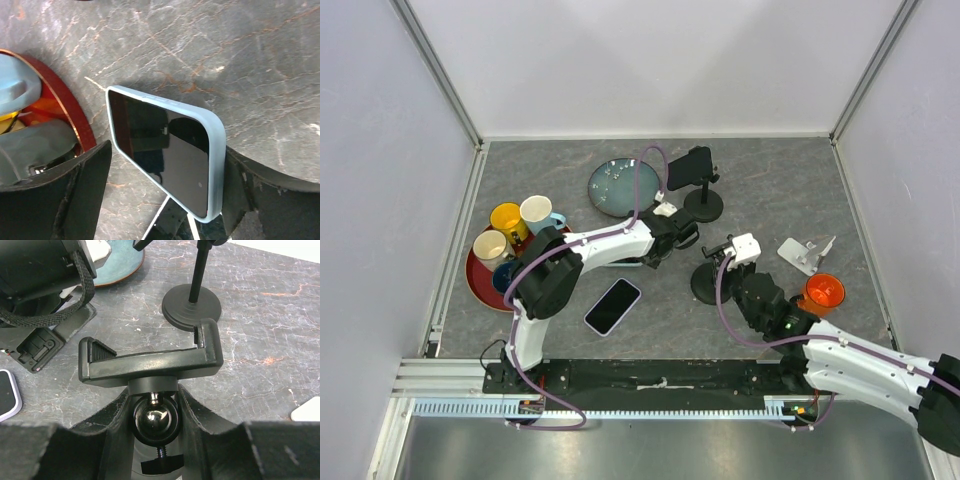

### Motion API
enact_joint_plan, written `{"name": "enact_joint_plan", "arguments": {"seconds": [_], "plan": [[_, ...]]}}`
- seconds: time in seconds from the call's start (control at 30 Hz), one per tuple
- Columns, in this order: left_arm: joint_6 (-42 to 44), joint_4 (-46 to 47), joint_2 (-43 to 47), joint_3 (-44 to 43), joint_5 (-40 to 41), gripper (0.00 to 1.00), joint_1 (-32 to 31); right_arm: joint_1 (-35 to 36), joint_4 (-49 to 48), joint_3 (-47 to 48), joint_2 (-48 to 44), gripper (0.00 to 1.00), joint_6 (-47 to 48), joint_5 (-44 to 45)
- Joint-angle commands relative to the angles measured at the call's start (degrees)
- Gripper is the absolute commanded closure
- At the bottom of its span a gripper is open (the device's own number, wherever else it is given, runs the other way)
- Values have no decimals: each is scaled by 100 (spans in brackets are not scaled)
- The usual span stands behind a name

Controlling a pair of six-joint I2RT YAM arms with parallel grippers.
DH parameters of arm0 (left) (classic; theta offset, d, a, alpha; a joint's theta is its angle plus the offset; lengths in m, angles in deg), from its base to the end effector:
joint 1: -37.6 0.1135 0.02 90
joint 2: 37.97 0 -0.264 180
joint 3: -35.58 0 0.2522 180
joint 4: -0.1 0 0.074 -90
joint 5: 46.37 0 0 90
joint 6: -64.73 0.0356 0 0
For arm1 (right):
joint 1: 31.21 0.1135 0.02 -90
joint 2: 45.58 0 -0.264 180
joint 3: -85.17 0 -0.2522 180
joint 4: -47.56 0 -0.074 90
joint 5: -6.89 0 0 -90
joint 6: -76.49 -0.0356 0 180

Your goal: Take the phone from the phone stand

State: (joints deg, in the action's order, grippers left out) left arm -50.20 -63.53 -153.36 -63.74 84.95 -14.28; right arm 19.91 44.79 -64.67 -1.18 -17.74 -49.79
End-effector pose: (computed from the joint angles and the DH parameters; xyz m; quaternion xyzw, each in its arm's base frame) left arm 0.2614 -0.2951 0.1831 0.1864 0.9136 0.2232 0.2841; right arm 0.1266 0.1259 0.2155 -0.1286 0.7527 0.0850 0.6401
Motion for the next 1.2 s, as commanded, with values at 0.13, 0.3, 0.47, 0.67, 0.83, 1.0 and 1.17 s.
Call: {"name": "enact_joint_plan", "arguments": {"seconds": [0.13,0.3,0.47,0.67,0.83,1.0,1.17], "plan": [[-65,846,341,-14,-1098,3,11,-22,177,100,-283,100,-131,236],[-47,1452,649,206,-1829,1,46,-22,344,170,-345,100,-166,263],[-65,1989,1378,671,-2286,1,239,-22,370,267,-266,100,-175,403],[181,2657,3196,1453,-2296,0,626,-233,292,732,393,100,-175,518],[585,2561,4697,1884,-1830,0,837,-1039,-165,1075,1086,100,-420,316],[971,2201,5711,2008,-1803,0,855,-2146,-1035,1504,1763,100,-360,87],[1402,2059,6589,2315,-1522,0,872,-3167,-1737,2094,2836,100,-306,-325]]}}
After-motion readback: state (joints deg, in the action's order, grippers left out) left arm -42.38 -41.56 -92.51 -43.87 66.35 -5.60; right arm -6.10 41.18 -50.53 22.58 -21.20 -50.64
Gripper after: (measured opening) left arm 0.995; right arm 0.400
